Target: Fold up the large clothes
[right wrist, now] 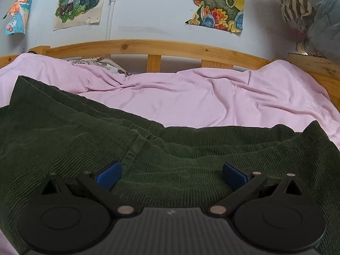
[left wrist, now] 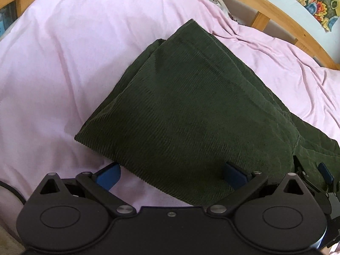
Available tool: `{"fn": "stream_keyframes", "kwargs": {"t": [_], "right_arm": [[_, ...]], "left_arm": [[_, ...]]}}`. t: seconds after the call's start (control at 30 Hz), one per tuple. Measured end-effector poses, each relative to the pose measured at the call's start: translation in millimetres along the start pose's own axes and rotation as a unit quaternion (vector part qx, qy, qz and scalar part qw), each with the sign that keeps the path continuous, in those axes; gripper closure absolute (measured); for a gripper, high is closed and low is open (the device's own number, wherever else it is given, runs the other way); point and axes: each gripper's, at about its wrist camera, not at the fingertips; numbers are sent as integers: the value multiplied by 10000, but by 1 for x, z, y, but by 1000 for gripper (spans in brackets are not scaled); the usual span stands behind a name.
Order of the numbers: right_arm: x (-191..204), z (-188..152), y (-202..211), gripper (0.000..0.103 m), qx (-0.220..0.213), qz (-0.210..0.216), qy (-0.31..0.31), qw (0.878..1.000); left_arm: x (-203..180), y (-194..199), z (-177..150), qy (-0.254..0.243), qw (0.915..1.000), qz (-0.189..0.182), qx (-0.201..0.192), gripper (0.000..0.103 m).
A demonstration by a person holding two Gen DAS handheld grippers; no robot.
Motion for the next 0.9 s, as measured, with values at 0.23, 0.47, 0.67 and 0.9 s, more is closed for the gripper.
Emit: {"fn": "stream_keyframes", "kwargs": {"t": [0.23, 0.47, 0.67, 0.9], "right_arm": [[-3, 0, 0, 0, 16, 65, -101, 9999], [-6, 4, 0, 0, 79, 135, -206, 9997], [-31, 42, 37, 0, -198, 326, -802, 9961], [-122, 82, 71, 0, 364, 2266, -2696, 9352]], "left_arm": [[29, -4, 3, 900, 9951, 362, -167, 1], [36, 9, 1, 1226, 9900, 208, -658, 57], [17, 45, 0, 569, 9834, -149, -1717, 93], [-93, 101, 2, -2048, 9333, -495, -2908, 97]]}}
Point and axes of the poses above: each gripper's, at about its wrist camera, not at the fingertips, and y roughly against the way its jaws point, x to its left, z to its top, and after that the axes turned 9 degrees about -y, right-handed
